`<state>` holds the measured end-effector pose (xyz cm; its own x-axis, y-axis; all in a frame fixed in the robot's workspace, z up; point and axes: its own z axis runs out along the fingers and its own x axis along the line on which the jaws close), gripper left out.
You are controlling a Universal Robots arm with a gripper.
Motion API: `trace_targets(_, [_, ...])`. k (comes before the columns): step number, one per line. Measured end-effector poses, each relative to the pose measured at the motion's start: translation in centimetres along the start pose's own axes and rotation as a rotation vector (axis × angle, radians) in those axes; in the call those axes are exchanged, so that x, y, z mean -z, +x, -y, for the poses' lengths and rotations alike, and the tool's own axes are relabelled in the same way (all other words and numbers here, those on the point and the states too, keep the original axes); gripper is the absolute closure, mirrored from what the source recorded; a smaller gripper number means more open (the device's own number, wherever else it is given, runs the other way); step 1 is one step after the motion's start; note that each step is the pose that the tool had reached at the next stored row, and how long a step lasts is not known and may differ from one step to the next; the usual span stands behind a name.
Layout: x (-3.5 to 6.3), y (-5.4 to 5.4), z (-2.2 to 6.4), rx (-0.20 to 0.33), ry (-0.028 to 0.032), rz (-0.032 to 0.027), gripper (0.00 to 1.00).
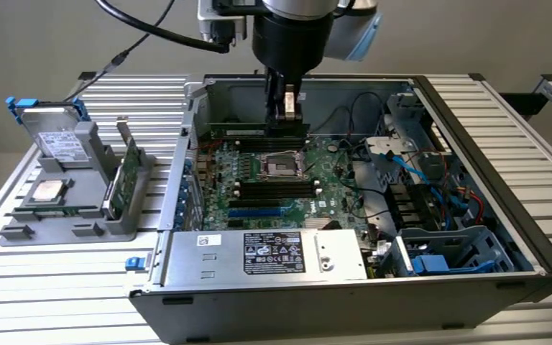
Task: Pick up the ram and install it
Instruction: 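Pick up the ram and move it above insertion slot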
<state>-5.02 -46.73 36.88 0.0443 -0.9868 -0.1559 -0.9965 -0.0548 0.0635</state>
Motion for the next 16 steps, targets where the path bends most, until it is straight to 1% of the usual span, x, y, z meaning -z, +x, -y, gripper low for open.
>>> trace_targets(1, [-0.01,0.0,0.23,-0.001,-0.0005,-0.0130,0.86])
trace_targets(2, [-0.03,-0.1,0.48,-0.002,-0.0011,-0.0240,0.86])
trace_targets(3, [-0.07,-0.2,0.73,-0.002,-0.0015,-0.0336,0.86])
trace_targets(6, [-0.18,-0.4,1.49,-0.004,-0.0026,-0.0600,0.86])
trace_targets(8, [-0.28,-0.7,2.22,-0.005,-0.0032,-0.0722,0.86])
trace_targets(9, [-0.57,-1.4,3.26,-0.006,-0.0036,-0.0844,0.86])
trace_targets(12, [-1.01,-2.2,3.69,-0.007,-0.0039,-0.0910,0.86])
trace_targets(15, [-1.39,-2.7,3.77,-0.007,-0.0042,-0.0977,0.86])
trace_targets(16, [-1.84,-3.1,3.82,-0.009,-0.0043,-0.1032,0.86])
